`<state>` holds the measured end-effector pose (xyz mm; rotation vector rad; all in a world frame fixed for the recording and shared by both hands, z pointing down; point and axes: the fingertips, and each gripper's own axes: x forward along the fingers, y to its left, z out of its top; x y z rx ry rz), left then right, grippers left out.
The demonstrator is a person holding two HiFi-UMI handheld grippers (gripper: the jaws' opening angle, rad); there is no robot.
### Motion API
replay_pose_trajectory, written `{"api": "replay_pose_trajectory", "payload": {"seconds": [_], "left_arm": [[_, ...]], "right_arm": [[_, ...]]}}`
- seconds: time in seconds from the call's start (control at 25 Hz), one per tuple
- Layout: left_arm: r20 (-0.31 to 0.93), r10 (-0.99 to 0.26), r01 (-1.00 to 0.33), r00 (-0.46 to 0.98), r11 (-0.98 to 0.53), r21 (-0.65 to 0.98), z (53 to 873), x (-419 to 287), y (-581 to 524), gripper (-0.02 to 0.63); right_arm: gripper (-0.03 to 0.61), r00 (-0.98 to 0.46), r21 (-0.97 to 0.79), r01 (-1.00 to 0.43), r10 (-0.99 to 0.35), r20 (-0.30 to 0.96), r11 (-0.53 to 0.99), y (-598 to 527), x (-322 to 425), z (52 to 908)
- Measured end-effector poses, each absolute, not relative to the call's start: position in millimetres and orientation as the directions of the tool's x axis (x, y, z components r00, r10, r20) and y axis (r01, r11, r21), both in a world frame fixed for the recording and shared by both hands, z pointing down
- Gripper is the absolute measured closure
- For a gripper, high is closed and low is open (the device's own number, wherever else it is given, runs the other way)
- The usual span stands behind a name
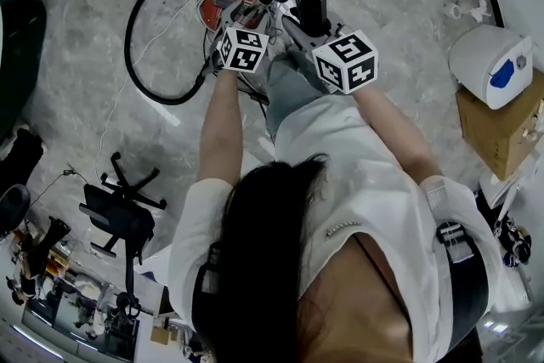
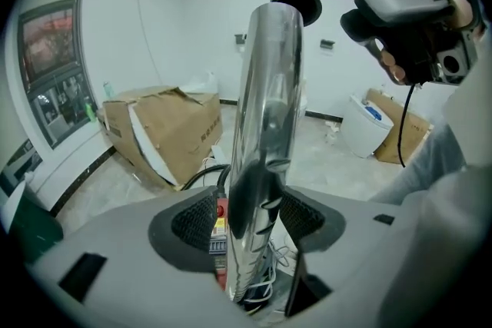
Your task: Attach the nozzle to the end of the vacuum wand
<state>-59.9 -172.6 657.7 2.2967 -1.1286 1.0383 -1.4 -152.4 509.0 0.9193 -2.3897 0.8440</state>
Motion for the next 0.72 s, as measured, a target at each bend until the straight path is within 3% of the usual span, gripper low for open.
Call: {"api": "replay_pose_trajectory", "payload": {"seconds": [0.08,0.24,0.72], "left_arm": [[0.741,-0.516,-0.792,0.429,-0.609,0.034,658,-60,-171,0.362],[0.735,-0.507,-0.787,0.45,-0.615,0.058,658,-59,-173,0.463],[0.746,-0.497,-0.778,0.444,-0.626,0.047,652,-62,-164,0.476]], "right_arm": [[0.488,-0.678,-0.385,-0.713,-0.435,0.592,0.586,-148,-2,510],[0.488,-0.681,-0.387,-0.712,-0.44,0.585,0.586,-153,5,507],[0.488,-0.752,-0.457,-0.643,-0.396,0.526,0.614,-149,-18,506]]}}
